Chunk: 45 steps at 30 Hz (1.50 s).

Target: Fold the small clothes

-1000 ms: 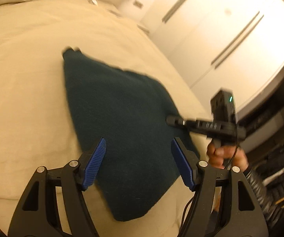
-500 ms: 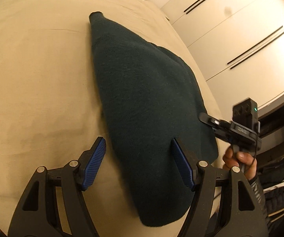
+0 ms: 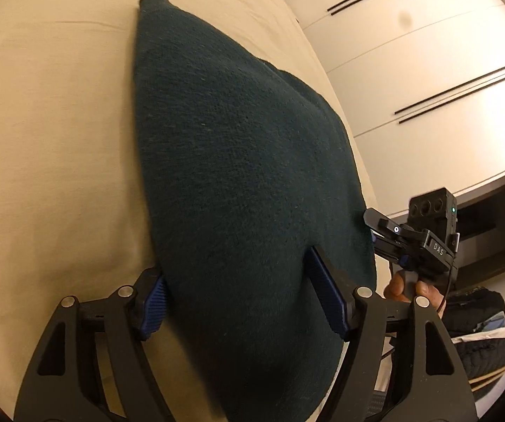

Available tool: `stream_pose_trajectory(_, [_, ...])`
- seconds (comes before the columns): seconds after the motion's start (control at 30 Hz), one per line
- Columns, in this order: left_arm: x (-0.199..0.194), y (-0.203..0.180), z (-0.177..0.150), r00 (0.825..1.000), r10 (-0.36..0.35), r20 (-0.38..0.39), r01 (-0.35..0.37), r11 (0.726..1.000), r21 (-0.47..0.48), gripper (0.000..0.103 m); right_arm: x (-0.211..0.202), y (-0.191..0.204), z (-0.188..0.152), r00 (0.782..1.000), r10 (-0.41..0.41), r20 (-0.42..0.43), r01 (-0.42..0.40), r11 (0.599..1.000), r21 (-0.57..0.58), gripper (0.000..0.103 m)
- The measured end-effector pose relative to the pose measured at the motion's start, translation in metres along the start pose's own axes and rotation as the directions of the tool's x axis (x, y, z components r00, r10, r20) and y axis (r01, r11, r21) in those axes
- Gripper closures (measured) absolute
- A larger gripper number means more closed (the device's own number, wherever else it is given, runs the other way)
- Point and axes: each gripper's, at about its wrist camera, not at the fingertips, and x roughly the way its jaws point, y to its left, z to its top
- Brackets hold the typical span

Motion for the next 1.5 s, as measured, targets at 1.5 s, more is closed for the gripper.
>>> stream_pose_trajectory(1.5, [-0.193,0.112,-0.163,0.967,0.144,0.209,-0.136,0.989,-0.052,0.056,0.104,0.144,-0.17,0.988,0.136,-0.076,-0.139,0.99,-0.036,0.064])
